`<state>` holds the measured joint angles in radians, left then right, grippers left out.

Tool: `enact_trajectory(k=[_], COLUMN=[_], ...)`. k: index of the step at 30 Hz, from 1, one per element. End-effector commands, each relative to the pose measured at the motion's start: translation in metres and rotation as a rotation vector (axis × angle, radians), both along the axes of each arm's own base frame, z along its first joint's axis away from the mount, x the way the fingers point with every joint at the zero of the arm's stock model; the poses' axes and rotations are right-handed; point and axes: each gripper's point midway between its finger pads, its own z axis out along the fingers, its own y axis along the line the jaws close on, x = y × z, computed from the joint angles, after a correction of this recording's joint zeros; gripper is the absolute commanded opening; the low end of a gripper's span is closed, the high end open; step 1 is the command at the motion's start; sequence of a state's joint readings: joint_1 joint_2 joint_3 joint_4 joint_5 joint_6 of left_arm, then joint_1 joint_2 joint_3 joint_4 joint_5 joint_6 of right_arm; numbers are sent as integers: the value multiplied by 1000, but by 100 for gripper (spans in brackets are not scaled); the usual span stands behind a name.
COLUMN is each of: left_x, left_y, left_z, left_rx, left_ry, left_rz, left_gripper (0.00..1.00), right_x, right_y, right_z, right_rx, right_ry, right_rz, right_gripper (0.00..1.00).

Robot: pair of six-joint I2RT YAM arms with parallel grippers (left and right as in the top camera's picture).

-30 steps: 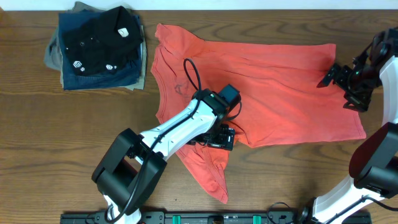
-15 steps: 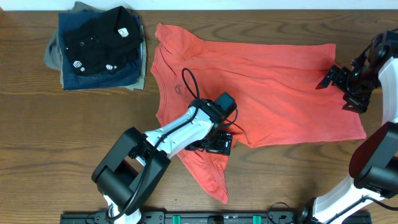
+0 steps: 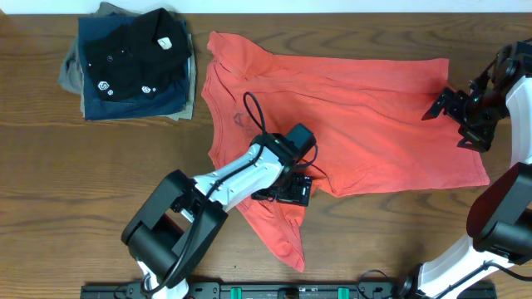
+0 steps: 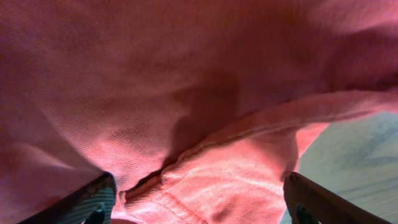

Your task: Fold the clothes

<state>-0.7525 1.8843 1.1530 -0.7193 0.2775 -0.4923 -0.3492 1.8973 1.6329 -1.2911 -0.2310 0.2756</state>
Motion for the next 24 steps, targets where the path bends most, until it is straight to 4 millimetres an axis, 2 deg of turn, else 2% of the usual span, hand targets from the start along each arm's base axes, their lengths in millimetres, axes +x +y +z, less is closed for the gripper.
enact_trajectory(k=[1, 3, 6, 16, 22, 24], left_x=[-12, -13, -13, -14, -16, -15], left_y=[3, 3, 3, 9, 10, 10], left_z=[-5, -6, -6, -4, -4, -4], left_rx=[-7, -7, -7, 19, 24, 24], left_ry=[45, 46, 46, 46, 51, 51], left_rz=[-14, -14, -14, -13, -14, -14], left_gripper=[85, 82, 68, 63, 48, 47], right_x=[-1, -1, -1, -1, -1, -1], right_y=[4, 4, 4, 4, 4, 4], right_z=[0, 0, 0, 0, 0, 0], right_rx=[-3, -2, -3, -3, -2, -2], right_ry=[1, 0, 1, 1, 2, 2], right_rz=[25, 25, 25, 25, 25, 25], right_gripper=[99, 99, 99, 99, 99, 99])
